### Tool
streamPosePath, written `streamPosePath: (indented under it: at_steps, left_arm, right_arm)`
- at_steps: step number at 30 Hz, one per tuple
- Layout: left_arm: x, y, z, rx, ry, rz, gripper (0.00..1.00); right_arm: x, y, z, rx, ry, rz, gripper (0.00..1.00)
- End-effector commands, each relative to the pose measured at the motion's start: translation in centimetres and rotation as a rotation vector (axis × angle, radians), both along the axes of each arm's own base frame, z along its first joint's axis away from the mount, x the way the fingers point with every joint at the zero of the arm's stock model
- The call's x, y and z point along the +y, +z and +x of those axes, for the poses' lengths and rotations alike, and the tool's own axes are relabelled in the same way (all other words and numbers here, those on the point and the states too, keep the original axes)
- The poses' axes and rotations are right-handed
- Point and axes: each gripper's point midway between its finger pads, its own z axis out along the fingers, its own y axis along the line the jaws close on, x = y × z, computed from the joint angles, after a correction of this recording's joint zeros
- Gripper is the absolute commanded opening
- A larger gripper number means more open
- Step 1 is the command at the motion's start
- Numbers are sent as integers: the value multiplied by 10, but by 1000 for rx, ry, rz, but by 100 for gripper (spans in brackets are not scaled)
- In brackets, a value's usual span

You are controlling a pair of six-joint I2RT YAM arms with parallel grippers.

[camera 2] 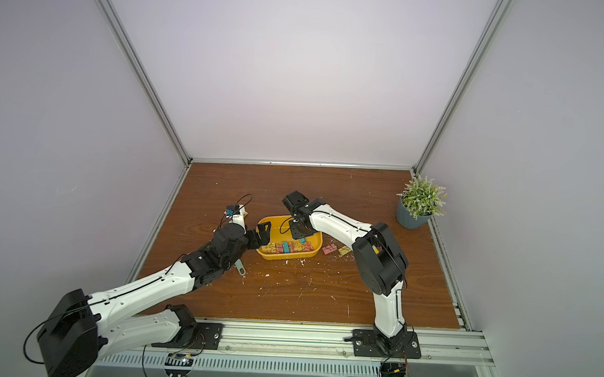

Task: Take out the binder clips from the storage box
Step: Pick up the binder clip from the storage box, then place the binder clip at the center of the board.

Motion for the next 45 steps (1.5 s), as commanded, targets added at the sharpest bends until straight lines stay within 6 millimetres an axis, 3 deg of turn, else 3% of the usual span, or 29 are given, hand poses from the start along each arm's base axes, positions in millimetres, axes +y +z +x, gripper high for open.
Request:
streamPosePath:
  at_steps: [1,8,13,18,22,26,29,34,38,45]
  left_arm:
    - [4,2,3,4,14,6,99]
    - [-8,8,6,-5,-33,-10,99]
    - [-23,11,9,-2,-94,-19,99]
    - [-49,15,11,-1,-202,-45,99]
    - [-84,12,15,50,-335,-74,99]
    - [-109,4,20,104,-415,-47,99]
    - [-126,-1,21,122,-462,-25,99]
    - [-156,-9,18,156,-529,11,99]
    - [-176,-11,12,173,-574,-2,99]
    - [-179,-12,14,180,-573,-3,99]
  right_arm:
    - [-7,48,6,-119,-9,21,3]
    - [-13,81,6,-225,-53,124,0]
    - [-24,113,7,-309,-112,291,0]
    - [-51,134,5,-365,-192,500,0]
    - [-98,140,9,-441,-344,670,0]
    - [-147,128,14,-462,-542,813,0]
    - [-164,113,23,-425,-634,844,0]
    - [-176,78,42,-326,-791,851,0]
    - [-187,63,59,-343,-910,854,0]
    - [-186,41,96,-311,-994,832,0]
